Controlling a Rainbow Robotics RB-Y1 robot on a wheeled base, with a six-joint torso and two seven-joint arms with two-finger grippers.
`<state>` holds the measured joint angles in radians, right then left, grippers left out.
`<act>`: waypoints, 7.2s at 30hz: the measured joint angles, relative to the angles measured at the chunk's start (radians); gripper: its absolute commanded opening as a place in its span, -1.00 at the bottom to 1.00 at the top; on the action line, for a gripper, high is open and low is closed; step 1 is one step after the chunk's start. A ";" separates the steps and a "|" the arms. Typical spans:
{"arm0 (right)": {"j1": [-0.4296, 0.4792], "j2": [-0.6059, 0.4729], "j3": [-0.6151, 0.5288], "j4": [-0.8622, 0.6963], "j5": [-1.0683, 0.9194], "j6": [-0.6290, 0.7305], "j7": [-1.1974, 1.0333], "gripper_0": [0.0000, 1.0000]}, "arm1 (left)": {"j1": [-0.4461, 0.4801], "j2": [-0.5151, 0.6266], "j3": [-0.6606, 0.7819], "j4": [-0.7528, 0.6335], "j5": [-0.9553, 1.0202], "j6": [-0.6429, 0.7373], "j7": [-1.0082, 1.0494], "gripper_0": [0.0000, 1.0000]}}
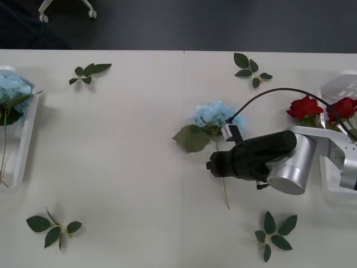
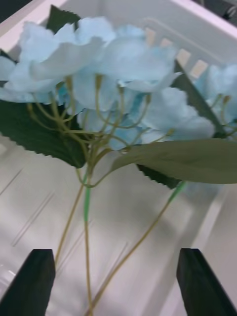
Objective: Put the red flowers into the right box and the blue flowers into the left box
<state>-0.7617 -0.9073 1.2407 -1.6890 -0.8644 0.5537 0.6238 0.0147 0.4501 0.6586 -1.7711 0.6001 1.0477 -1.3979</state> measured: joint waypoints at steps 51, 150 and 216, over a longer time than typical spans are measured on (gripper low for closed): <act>-0.017 -0.021 -0.074 -0.025 0.057 0.080 0.000 -1.00 | -0.191 -0.042 -0.299 -0.452 0.271 0.605 -0.112 1.00; 0.091 -0.024 -0.351 -0.379 -1.292 -0.523 2.011 -1.00 | -0.492 -0.425 -0.204 0.196 0.685 0.802 -1.277 1.00; 0.092 -0.051 -0.327 -0.377 -1.335 -0.604 2.011 0.86 | -0.456 -0.377 -0.315 0.268 0.839 0.712 -1.277 -0.98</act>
<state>-0.6700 -0.9586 0.9135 -2.0658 -2.1996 -0.0506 2.6349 -0.4411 0.0732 0.3433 -1.5036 1.4390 1.7595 -2.6745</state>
